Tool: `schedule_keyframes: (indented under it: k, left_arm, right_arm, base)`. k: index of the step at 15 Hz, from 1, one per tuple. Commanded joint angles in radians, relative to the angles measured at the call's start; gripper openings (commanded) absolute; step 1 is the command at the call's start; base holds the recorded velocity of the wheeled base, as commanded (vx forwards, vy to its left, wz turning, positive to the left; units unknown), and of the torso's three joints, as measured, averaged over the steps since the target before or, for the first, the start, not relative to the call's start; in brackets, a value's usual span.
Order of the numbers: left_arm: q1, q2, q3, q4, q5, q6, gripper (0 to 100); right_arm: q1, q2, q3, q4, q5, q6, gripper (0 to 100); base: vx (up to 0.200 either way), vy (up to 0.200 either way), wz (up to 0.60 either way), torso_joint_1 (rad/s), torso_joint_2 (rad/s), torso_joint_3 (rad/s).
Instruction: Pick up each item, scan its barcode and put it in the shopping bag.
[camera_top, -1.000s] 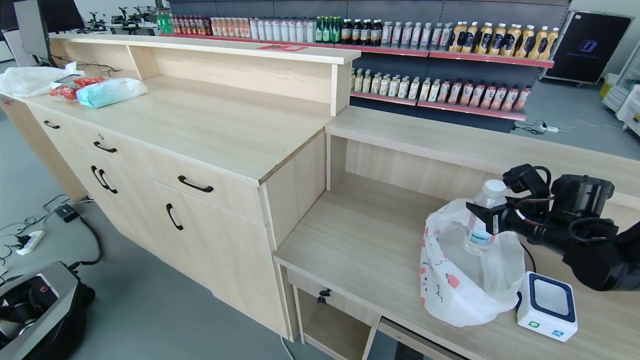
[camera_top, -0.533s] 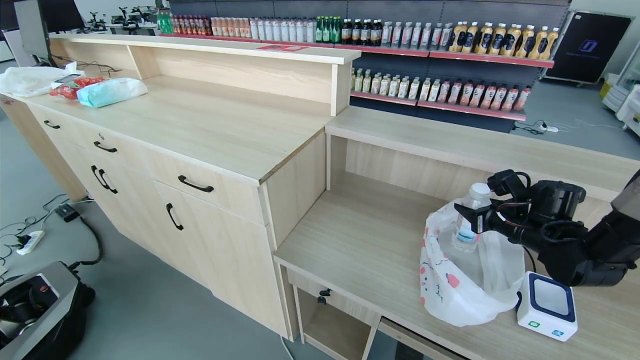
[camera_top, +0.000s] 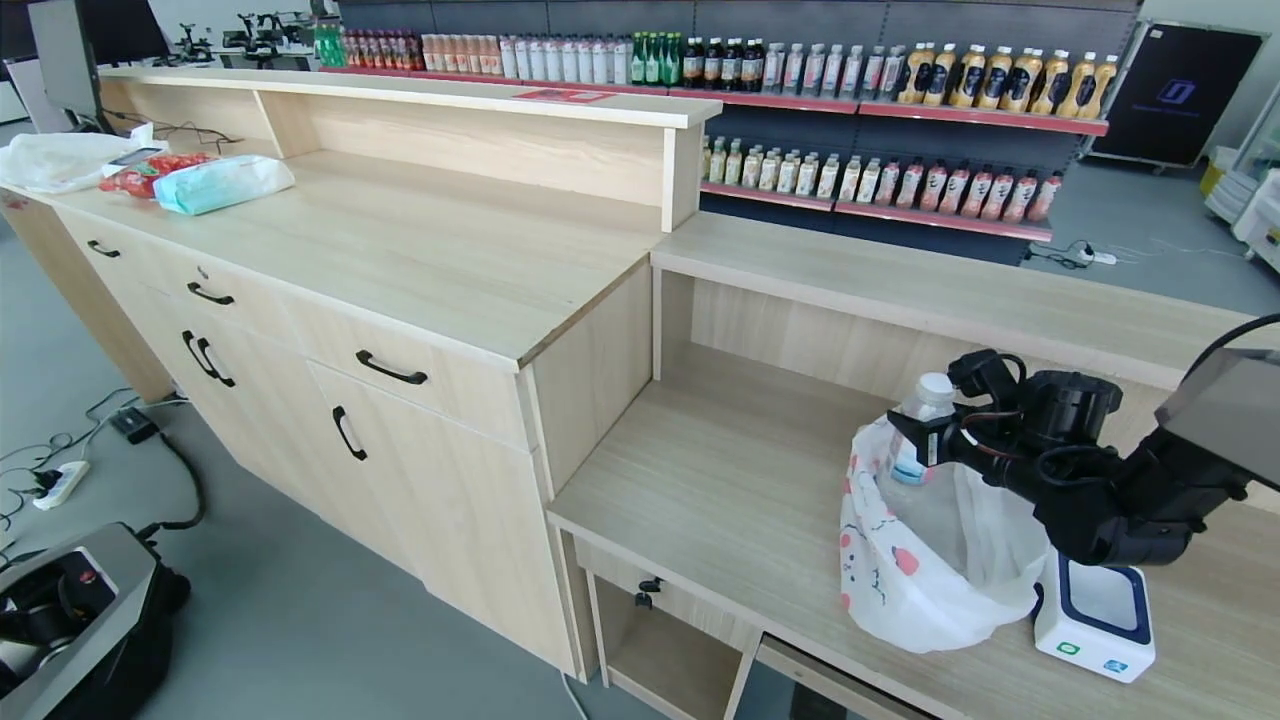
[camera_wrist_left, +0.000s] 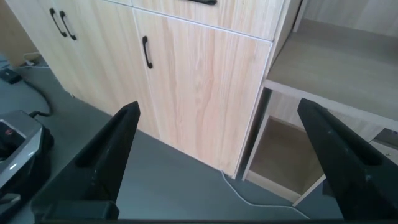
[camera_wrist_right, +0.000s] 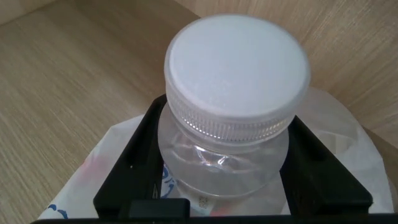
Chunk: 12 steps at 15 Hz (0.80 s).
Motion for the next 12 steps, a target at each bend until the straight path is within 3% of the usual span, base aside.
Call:
schedule_keyframes:
  k: [1, 11, 12]
  left_arm:
    - [0.000, 0.000, 0.000, 0.000, 0.000, 0.000, 100]
    - [0.000, 0.000, 0.000, 0.000, 0.000, 0.000, 100]
    - [0.000, 0.000, 0.000, 0.000, 0.000, 0.000, 100]
  right_arm:
    - [0.005, 0.053, -0.006, -0.024, 0.000, -0.001, 0]
    - [0.013, 0.103, 0.020, -0.069, 0.000, -0.001, 0]
    - [0.011, 0.084, 0.022, -0.062, 0.000, 0.002, 100]
  base:
    - [0.000, 0.000, 0.00, 0.000, 0.00, 0.000]
    - [0.000, 0.000, 0.00, 0.000, 0.00, 0.000]
    - [0.000, 0.000, 0.00, 0.000, 0.00, 0.000]
